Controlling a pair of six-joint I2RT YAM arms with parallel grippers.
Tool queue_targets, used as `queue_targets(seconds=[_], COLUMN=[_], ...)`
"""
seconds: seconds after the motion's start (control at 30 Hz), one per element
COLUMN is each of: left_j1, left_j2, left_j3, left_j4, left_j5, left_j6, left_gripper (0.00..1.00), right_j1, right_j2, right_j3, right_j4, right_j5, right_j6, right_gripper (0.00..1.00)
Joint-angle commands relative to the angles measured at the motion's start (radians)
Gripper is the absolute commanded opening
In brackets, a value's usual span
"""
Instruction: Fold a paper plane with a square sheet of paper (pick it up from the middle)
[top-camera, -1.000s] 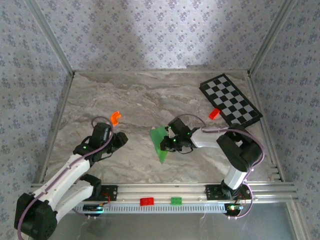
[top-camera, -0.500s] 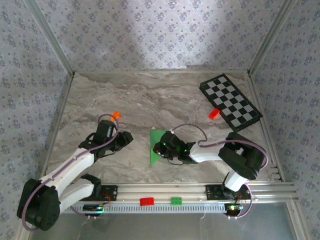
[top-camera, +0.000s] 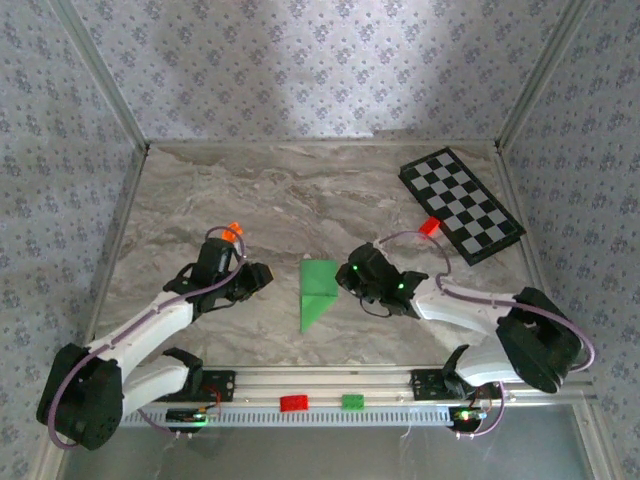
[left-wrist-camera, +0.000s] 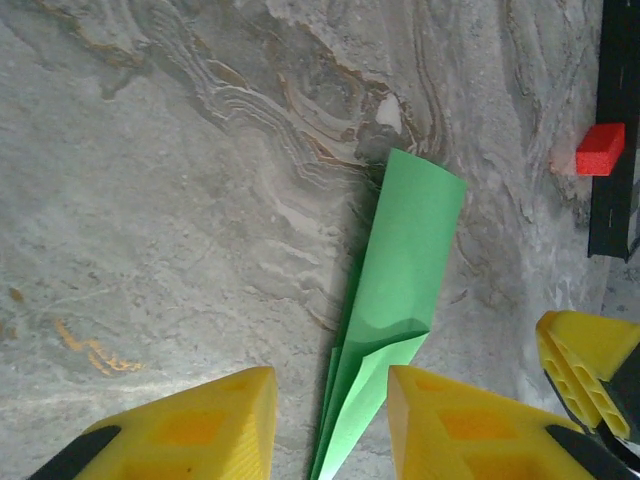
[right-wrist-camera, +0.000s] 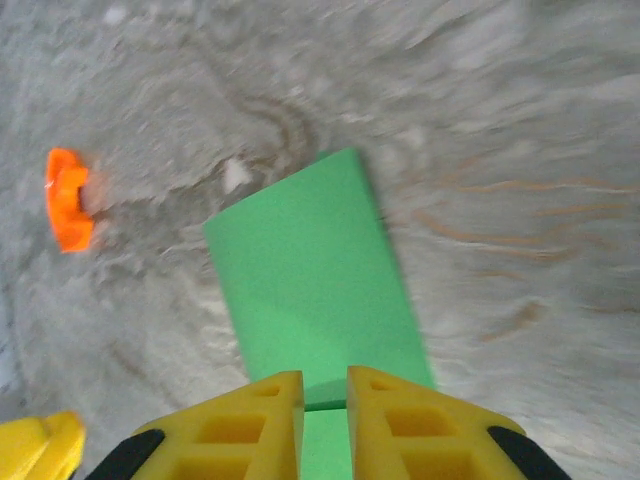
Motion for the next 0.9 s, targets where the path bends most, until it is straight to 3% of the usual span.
queue_targets(seconds=[0.0, 0.23, 0.6, 0.87], left_j1=[-0.01, -0.011, -0.013, -0.014], left_j2=[-0.008, 0.012, 0.004, -0.04], left_j3=[0.045, 0.074, 0.08, 0.054], left_j4=[0.012, -0.059, -0.06, -0.072], left_j5=[0.035, 0.053, 0.061, 0.055], left_j6=[0.01, 0.039, 0.025, 0.02], left_gripper=[0.35, 0.35, 0.35, 0.35], right_j1=[0.03, 0.038, -0.008, -0.034], right_j2=[-0.064, -0.054, -0.08, -0.125], right_j3=[0.071, 0.206, 0.206, 0.219], right_j4=[-0.24, -0.418, -0.439, -0.442], right_j5=[0.163, 0.188, 0.157, 0.142], right_j6=[0.084, 0.099, 0.054, -0.096], right_gripper=[0.22, 0.21, 0.2, 0.23])
